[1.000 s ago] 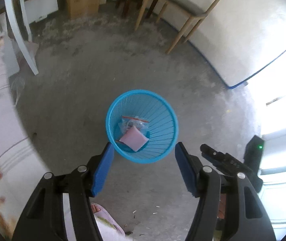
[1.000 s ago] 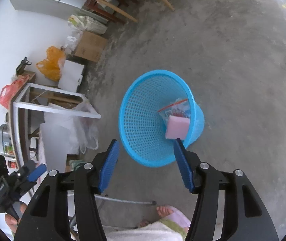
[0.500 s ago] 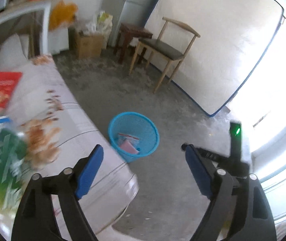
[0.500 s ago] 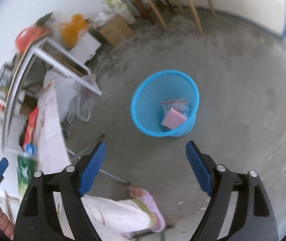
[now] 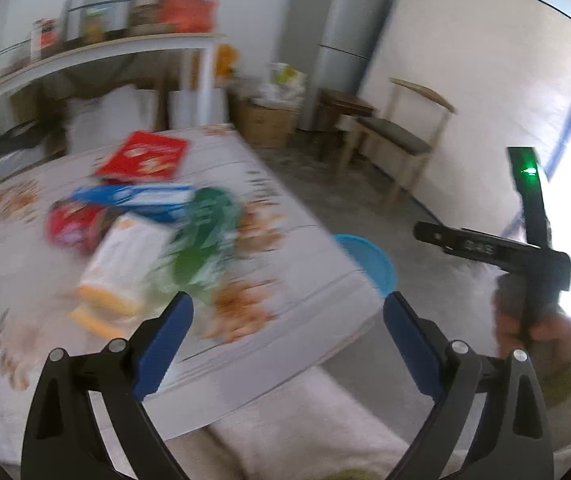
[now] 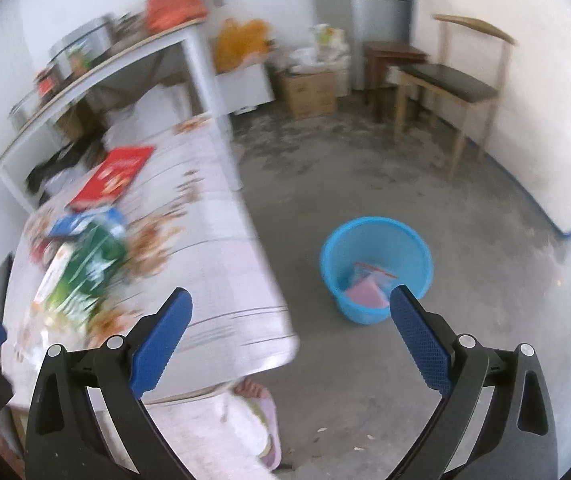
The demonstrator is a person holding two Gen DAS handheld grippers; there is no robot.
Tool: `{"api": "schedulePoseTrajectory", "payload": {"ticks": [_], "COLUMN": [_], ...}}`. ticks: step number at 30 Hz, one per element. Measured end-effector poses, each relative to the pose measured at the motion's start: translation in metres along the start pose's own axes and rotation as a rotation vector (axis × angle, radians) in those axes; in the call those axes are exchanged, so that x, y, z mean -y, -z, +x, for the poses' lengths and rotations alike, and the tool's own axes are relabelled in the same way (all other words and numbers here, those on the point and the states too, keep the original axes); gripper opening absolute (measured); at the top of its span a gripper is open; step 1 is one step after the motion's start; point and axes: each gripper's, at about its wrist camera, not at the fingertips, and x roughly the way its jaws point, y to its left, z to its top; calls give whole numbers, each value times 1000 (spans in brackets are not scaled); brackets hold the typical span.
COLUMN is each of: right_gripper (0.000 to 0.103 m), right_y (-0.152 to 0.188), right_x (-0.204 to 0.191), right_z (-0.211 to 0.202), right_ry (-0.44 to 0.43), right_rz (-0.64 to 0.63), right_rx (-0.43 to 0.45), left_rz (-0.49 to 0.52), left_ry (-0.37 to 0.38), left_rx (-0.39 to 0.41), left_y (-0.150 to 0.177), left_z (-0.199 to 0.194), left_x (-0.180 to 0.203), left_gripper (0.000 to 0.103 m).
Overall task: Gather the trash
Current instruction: 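Move both tools back over the table, then lower the right gripper around the green plastic bottle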
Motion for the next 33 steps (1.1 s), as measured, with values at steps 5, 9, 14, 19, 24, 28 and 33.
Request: {"api": "schedulePoseTrajectory", "payload": {"ticks": [5, 9, 14, 19, 24, 28, 33], "right_gripper": [95, 95, 95, 95, 95, 95, 95], "right_y": [-1, -8, -12, -17, -21, -21, -19], "right_x": [-67, -101, -133, -142, -138, -128, -133], "right_z": [5, 10, 14, 17, 31, 53, 71], "right_ry": [28, -47, -119, -171, -232, -317, -416], "right_rz": [-213, -234, -240, -189, -70, 98, 225], "right_rx": [-8, -19, -6, -11, -94, -203, -282], "left_rz": [-119, -151, -272, -333, -341, -365, -376], "left_ry": [-41, -81, -41, 23, 31, 68, 101], "left_rx": [18, 29, 21, -62, -47, -4, 38], "left_y": [16, 23, 44, 60, 61, 59, 53], "left_z": [-15, -23, -33, -26, -32, -38, -42], "left_x": [-47, -66, -81, -87, -93, -102, -116], "left_gripper": [94, 95, 97, 97, 97, 97, 97]}}
